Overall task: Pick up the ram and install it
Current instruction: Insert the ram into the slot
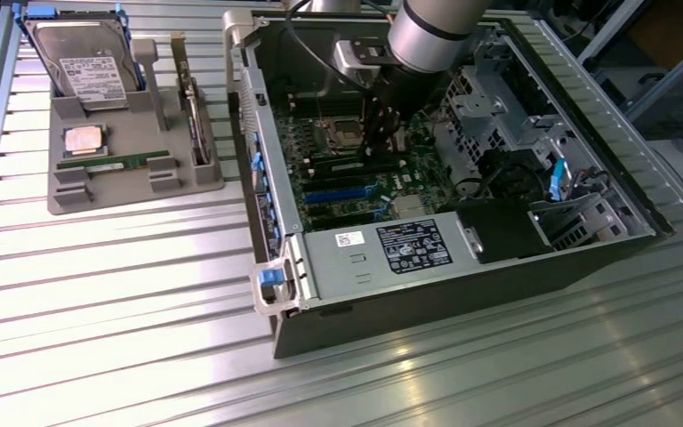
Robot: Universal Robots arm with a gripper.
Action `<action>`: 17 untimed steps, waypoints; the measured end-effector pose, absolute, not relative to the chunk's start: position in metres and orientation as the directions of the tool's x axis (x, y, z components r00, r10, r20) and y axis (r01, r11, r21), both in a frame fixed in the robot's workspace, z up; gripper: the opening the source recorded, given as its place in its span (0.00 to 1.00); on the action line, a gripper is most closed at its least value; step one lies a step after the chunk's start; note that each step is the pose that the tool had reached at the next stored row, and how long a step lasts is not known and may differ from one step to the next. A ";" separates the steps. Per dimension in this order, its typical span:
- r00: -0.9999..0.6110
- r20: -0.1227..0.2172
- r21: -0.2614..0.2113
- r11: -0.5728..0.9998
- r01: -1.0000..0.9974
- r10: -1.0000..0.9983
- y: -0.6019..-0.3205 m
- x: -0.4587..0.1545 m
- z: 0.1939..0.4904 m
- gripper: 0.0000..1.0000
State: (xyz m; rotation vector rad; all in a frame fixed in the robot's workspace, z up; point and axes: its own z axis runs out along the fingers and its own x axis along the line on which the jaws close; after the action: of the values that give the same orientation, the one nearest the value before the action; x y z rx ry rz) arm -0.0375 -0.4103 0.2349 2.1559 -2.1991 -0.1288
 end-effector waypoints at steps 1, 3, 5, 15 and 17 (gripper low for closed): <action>-0.021 -0.016 0.101 0.019 -0.995 -1.000 -0.410 -0.038 0.235 0.12; -0.021 -0.019 0.101 0.019 -0.995 -1.000 -0.410 -0.038 0.235 0.12; -0.020 -0.021 0.102 0.018 -0.995 -1.000 -0.410 -0.038 0.234 0.12; -0.020 -0.022 0.104 0.018 -0.994 -1.000 -0.410 -0.038 0.232 0.38; -0.020 -0.022 0.104 0.018 -0.994 -1.000 -0.411 -0.038 0.232 0.38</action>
State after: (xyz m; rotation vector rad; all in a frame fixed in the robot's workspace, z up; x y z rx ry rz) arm -0.0376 -0.4105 0.2316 2.1575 -2.1995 -0.1390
